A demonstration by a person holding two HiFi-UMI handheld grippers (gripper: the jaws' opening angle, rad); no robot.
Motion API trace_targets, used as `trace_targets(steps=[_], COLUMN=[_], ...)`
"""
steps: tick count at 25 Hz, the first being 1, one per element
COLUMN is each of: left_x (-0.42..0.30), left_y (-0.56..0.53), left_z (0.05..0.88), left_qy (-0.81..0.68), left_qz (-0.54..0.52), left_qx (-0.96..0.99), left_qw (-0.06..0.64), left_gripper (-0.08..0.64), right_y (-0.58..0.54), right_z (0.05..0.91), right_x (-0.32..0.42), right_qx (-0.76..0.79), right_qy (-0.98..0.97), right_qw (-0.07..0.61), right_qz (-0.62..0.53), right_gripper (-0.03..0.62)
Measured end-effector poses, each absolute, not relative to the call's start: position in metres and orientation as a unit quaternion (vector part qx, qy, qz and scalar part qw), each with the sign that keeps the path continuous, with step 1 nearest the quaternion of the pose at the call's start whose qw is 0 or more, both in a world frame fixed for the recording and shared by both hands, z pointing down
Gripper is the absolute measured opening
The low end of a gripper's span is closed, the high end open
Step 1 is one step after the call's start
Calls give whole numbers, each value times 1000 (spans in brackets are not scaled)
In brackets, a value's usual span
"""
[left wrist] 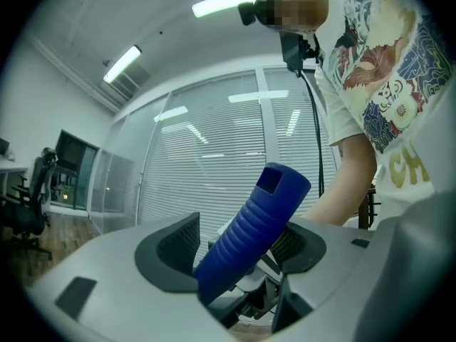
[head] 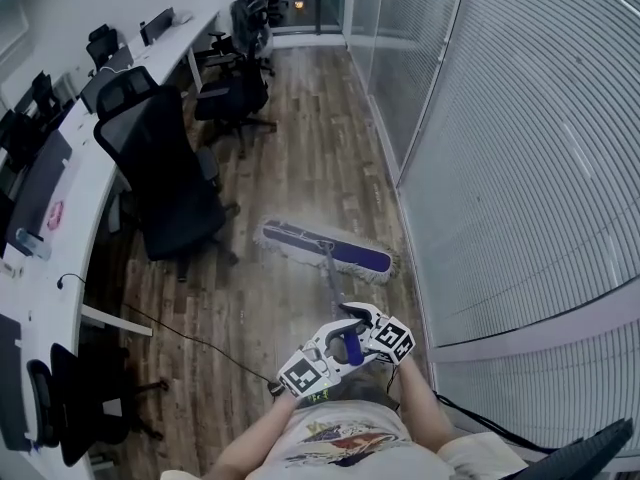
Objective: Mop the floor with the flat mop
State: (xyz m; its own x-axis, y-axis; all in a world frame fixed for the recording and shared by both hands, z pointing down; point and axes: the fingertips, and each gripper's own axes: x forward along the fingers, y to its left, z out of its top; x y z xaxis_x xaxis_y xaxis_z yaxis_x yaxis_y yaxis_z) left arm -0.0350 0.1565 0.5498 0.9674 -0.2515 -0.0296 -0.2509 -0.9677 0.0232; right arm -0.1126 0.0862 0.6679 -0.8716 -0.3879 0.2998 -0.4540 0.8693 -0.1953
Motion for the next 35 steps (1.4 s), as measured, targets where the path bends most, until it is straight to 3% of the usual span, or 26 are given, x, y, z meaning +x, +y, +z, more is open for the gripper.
trace_targets(steps=[13, 28, 35], left_x=[-30, 25, 51], left_y=[11, -209, -286], left_z=[550, 550, 561], left_qy=[-150, -197, -211], left_qz=[-21, -13, -8], left_qx=[988, 980, 977], left_qw=[10, 29, 8], left_gripper=[267, 267, 267], right_y=[-57, -269, -343], right_z=[666, 665, 676], right_x=[-107, -57, -35], right_qx=[203, 153, 132], right_qy=[-965, -974, -978], right_qw=[109, 116, 120], right_qz=[126, 118, 113], right_gripper=[233, 233, 233])
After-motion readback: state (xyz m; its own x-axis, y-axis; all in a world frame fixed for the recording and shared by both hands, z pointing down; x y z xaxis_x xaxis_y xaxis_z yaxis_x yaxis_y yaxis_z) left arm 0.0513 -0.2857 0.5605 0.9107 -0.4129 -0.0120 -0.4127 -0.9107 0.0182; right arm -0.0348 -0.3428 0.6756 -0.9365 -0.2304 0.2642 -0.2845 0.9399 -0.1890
